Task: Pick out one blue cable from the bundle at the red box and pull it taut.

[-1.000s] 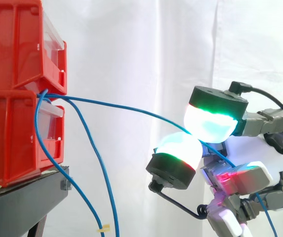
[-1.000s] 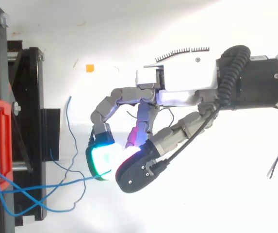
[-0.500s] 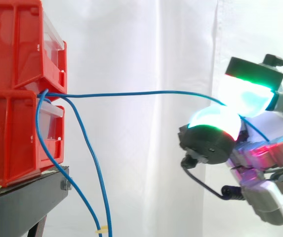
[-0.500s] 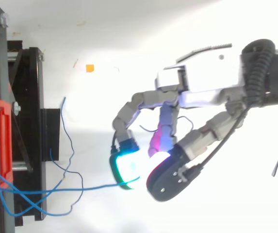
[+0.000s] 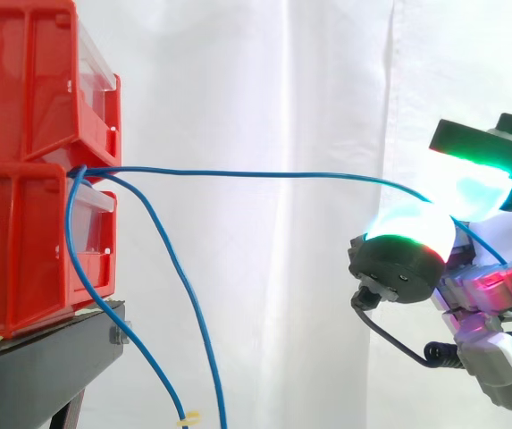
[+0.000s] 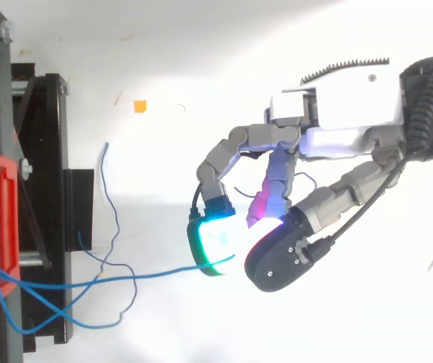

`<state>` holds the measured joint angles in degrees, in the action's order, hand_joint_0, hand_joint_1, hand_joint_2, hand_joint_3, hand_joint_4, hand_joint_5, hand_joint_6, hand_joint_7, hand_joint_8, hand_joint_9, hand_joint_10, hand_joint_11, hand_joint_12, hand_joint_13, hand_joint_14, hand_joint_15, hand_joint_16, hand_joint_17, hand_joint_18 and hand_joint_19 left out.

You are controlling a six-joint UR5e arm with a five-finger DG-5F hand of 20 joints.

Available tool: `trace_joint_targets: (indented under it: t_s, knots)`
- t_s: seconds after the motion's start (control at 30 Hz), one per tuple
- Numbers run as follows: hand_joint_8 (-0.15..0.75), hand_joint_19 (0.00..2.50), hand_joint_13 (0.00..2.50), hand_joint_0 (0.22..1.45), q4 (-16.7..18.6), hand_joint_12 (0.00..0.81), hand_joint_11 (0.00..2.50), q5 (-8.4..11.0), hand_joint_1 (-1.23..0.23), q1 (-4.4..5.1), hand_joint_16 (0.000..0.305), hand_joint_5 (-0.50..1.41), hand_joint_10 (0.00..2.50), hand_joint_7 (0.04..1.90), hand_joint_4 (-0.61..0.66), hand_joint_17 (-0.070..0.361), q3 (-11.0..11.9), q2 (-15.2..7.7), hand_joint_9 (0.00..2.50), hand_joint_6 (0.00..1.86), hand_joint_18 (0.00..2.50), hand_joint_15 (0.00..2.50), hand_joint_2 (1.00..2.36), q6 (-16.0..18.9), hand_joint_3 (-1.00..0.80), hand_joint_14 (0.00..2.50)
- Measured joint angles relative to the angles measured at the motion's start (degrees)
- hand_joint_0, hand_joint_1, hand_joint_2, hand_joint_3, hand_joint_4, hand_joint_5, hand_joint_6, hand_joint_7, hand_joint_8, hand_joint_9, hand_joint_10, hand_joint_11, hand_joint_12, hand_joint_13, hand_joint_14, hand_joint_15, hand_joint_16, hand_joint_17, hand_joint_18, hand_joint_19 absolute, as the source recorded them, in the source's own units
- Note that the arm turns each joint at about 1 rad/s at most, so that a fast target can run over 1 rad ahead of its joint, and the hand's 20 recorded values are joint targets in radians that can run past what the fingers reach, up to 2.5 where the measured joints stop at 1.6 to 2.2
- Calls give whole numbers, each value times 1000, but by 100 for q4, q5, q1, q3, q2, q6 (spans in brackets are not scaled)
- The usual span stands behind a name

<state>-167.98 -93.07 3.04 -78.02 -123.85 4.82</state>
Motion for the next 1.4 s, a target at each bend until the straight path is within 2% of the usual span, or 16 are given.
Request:
trace_joint_targets:
  t_s: [0.77,1.4]
  knots:
    - [336,401,1069,610,11,350,663,0,-797,12,51,-58,19,1115,-169,115,-1,2,1371,871,1060,466,1011,-51,-79,15]
    - [328,389,1013,612,11,349,613,0,-802,11,49,-59,18,1087,-190,110,-1,2,1292,872,968,438,1010,-52,-87,14]
